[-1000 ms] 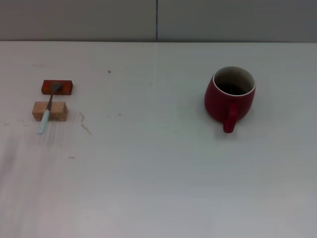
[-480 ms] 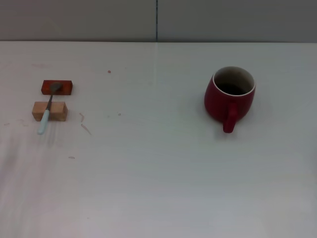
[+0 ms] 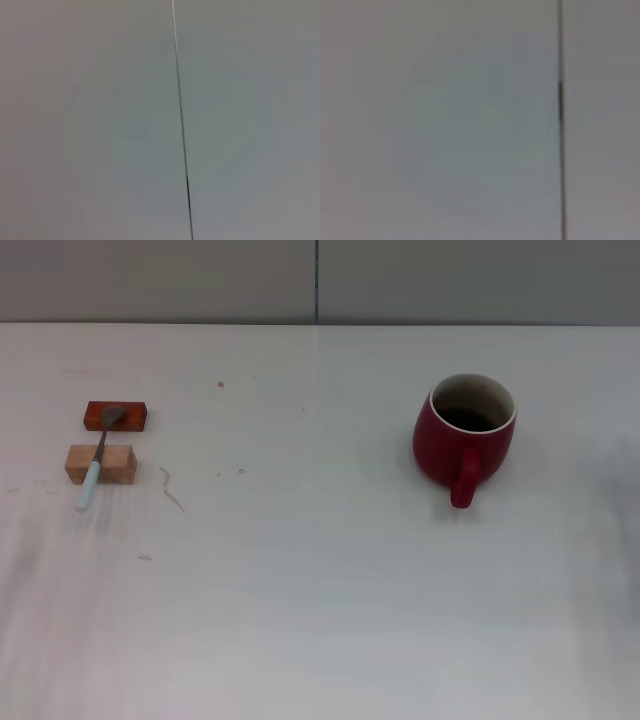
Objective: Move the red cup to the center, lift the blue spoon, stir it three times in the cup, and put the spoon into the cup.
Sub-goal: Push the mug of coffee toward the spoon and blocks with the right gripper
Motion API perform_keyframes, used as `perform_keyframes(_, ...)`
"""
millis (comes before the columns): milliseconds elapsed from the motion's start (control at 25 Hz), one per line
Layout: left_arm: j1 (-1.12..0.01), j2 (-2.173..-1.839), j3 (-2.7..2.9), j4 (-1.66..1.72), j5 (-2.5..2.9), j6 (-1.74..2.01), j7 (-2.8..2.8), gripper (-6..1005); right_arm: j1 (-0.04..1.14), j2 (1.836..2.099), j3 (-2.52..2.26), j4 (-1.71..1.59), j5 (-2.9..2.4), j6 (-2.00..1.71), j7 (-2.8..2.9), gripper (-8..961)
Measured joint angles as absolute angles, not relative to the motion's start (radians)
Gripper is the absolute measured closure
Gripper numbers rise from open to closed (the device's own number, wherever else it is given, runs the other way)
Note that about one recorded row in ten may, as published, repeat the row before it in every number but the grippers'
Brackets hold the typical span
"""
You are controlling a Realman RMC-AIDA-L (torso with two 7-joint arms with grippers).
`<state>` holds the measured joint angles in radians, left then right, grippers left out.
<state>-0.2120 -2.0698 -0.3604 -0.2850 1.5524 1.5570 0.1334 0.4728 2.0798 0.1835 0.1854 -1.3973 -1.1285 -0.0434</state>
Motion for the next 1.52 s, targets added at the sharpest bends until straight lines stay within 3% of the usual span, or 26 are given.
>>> perform_keyframes(1520,-0.224,-2.071,-0.359,-0.285,1.554,1.557,0.133,207,0.526,2.085,0.172,0.309,-1.617,-0.979,-0.044,955)
